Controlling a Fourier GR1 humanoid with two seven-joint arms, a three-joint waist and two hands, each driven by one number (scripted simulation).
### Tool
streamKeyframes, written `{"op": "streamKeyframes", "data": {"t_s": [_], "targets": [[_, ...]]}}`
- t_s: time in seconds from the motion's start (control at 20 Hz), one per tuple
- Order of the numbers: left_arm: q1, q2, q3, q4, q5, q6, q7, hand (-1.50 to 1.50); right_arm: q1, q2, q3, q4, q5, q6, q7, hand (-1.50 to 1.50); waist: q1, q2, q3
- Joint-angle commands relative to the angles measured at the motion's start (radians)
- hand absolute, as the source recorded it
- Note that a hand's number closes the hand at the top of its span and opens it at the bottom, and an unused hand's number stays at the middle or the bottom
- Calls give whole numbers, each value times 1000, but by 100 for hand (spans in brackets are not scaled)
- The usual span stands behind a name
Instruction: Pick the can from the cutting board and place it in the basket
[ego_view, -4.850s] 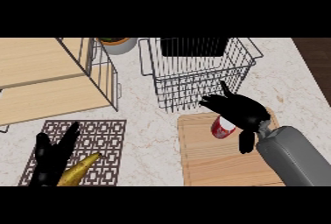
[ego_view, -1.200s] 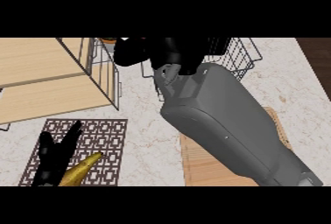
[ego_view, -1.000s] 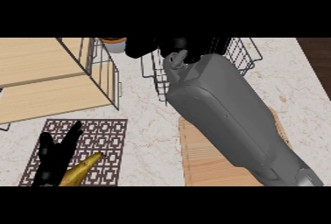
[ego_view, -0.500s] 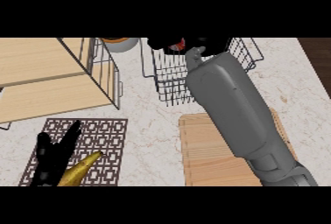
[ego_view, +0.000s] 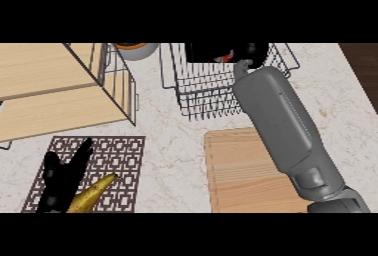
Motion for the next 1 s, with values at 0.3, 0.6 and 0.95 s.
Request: {"op": "streamKeyframes", "data": {"t_s": [0.3,0.6,0.95], "targets": [[39,-18,10,34,4,-17,-16,0,70,-68,64,74,114,47,-72,-150,-9,1,-12],[-23,3,44,39,21,-38,43,0,73,-86,10,10,76,59,-115,-150,-13,0,-11],[23,-33,9,3,-25,0,52,0,123,-133,-91,-143,15,29,-45,-150,-19,-2,-11]]}}
